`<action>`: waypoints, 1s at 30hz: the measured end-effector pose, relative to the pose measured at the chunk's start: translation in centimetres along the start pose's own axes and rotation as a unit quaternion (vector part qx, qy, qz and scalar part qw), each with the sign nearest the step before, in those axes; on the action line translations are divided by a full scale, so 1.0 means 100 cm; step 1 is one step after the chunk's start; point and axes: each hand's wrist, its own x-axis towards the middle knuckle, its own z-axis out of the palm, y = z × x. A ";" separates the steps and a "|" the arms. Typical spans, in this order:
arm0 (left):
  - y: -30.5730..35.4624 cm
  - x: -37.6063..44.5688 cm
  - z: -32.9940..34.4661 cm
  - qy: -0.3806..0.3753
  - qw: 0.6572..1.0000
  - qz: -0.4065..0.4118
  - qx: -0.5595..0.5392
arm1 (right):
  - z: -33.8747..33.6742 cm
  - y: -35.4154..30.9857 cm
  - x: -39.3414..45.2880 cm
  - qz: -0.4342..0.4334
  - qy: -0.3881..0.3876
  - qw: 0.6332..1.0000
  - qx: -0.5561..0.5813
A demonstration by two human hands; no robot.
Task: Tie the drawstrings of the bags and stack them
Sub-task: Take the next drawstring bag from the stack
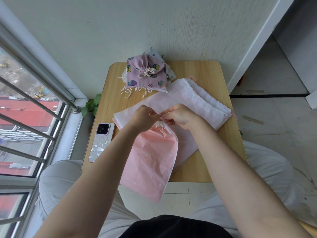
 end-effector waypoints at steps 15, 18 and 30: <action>-0.019 0.000 -0.008 -0.063 0.984 -0.057 0.159 | -0.006 0.012 0.012 -0.050 0.213 0.959 -0.183; -0.014 -0.001 -0.009 -0.053 0.980 -0.062 0.180 | -0.003 0.009 0.011 -0.059 0.226 0.954 -0.187; 0.017 -0.011 -0.009 -0.001 0.981 -0.057 -0.183 | -0.006 -0.028 0.010 -0.200 0.274 0.929 -0.150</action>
